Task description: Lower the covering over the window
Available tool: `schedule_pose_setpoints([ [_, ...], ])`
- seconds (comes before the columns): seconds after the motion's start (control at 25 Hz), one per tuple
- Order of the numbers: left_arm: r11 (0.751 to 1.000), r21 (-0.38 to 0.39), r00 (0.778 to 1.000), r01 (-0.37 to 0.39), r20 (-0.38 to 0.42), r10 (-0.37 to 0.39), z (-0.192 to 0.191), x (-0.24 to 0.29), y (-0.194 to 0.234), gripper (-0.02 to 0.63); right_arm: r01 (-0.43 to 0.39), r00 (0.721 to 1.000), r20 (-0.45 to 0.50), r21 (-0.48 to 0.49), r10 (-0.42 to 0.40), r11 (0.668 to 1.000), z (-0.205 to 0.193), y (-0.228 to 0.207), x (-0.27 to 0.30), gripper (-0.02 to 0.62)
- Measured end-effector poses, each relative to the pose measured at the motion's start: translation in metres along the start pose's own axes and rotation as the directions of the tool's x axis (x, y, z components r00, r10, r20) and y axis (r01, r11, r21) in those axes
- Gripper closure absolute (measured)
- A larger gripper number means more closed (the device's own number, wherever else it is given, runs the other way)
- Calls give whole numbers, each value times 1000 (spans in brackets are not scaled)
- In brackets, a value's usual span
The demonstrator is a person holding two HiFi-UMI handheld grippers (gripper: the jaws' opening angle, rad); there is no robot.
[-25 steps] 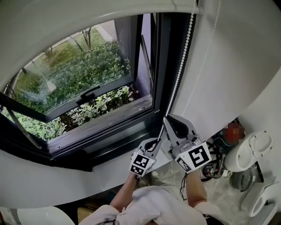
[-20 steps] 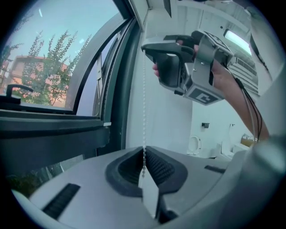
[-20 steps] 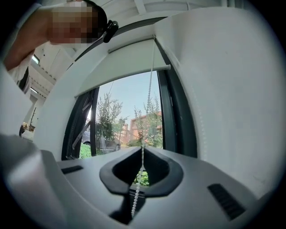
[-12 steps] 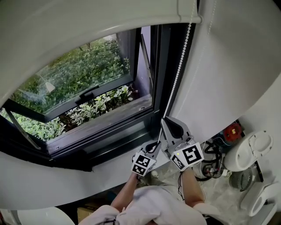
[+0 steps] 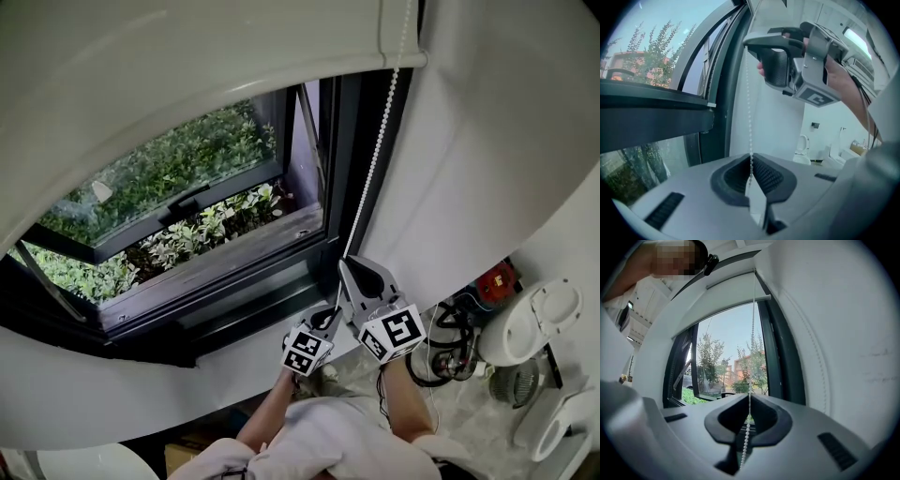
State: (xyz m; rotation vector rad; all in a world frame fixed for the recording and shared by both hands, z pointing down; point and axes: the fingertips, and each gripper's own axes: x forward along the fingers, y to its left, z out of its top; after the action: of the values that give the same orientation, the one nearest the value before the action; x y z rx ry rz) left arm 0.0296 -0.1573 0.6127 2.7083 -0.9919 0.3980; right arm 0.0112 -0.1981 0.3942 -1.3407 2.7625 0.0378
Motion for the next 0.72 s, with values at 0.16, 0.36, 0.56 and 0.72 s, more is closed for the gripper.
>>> schedule_pose_setpoints([
  [0.16,1000,-12,1000,4,-28,-4,-11,4,-1,584,5,1000,-26,22,-4,1000,-15,-4,1,591],
  [0.36,1000,-25,999,8,-48,-9,-22,5,-4,584,6,999,-52,41,-4,999,-29,-4,0,591],
  [0.56,999,-33,999,3,-53,-5,-24,3,-3,584,0,996,-88,59,5,998,-47,-3,0,591],
  [0.72,999,-40,998,0,-56,-3,-26,2,0,584,-3,993,-114,75,11,997,-61,-3,2,591],
])
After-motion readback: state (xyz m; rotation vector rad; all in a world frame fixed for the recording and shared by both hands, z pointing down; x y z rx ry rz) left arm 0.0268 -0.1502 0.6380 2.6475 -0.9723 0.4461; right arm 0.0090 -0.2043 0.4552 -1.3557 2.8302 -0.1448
